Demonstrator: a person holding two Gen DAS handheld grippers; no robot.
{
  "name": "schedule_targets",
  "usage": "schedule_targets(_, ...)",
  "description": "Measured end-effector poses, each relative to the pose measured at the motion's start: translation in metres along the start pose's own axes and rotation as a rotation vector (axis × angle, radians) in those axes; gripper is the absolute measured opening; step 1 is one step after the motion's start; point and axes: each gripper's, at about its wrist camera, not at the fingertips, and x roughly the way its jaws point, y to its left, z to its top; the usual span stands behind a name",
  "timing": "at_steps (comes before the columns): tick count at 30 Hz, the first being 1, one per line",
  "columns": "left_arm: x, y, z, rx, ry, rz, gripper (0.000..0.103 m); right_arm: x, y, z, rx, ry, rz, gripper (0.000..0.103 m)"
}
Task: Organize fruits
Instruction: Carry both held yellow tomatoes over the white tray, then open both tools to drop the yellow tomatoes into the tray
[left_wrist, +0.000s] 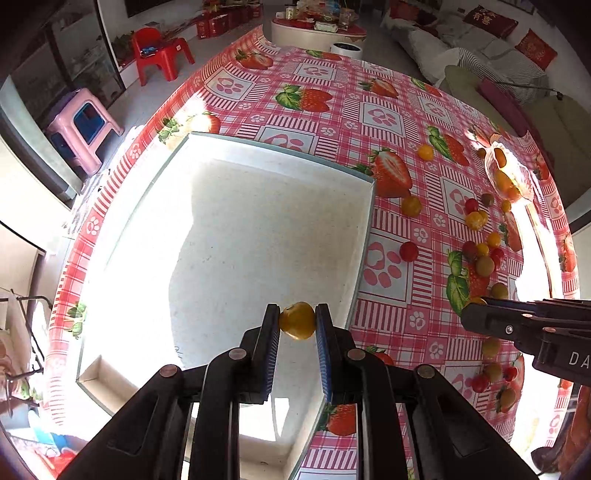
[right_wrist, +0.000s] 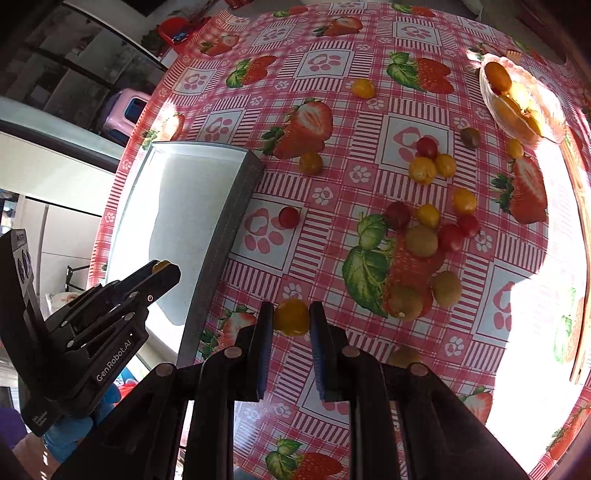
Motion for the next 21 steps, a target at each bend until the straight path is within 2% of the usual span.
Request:
schedule_targets(9, 0.014, 0.077, -0.022, -0.066, 0.033, 0.154, 0.021, 0.055, 0.092, 0.022, -0.151, 0.070, 0.059, 0.021)
schedule_targets(16, 0.036, 0.100, -0.032, -0.103, 0.078, 0.190, 0.021, 0.102, 0.117, 0.032, -0.203, 0.136, 0.010, 0.021)
schedule_targets(21, 0.039, 0.097, -0.032, -0.095, 0.065, 0.210, 0.021, 0.123, 0.119, 0.035, -0.228, 0.163, -0.053, 0.023)
